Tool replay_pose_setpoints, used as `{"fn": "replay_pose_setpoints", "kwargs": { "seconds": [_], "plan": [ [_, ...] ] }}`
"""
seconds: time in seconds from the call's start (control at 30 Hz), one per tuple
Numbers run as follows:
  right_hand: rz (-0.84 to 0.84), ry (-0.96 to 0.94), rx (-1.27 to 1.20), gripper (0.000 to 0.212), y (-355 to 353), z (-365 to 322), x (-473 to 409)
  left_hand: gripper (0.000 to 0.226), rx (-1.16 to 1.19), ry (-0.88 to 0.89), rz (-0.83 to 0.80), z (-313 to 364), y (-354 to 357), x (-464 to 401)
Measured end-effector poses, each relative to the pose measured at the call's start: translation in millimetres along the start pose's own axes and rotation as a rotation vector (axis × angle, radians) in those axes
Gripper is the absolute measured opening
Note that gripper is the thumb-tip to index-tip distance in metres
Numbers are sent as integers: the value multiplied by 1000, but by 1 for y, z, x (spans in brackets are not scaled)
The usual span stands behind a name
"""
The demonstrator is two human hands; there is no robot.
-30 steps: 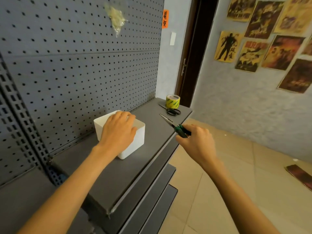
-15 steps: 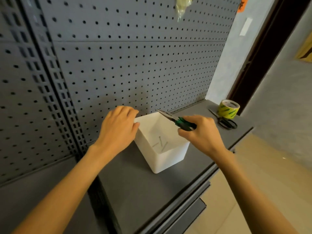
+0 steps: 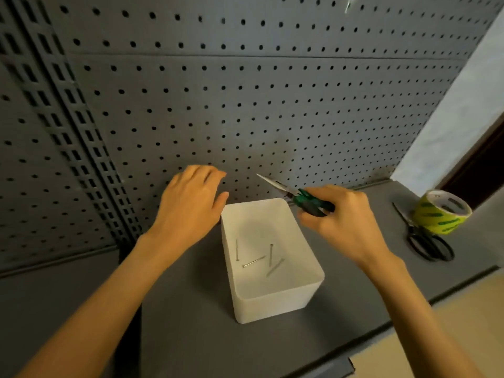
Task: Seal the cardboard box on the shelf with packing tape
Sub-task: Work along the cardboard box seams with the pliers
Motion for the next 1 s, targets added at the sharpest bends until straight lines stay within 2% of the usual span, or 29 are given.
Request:
{"fn": "replay_pose_setpoints", "kwargs": {
  "seconds": [0.23,0.47,0.73,1.0],
  "plan": [
    [-75,-74,-106,12,18,7,-23,33,-69,-118,24,-1,-1,10],
    [-120,-208,-98,17,19,-34,-36,35,-177,-212,121,-17,-40,43],
    [-138,-396,-127,26,22,-158,-9,36,-290,-340,202,-61,-116,143],
    [-311,-519,-194,35,89,-301,70,36,-352,-507,191,-124,-179,295]
  ]
}}
Point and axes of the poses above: each hand's wrist, its own x-axis away from the middle knuckle, its own y-axis out of the palm, z = x × y, the point moved 4 cm from there along -x, towards the middle knuckle, and after that the axes turned 6 degrees about -z, right-handed, at the moved point
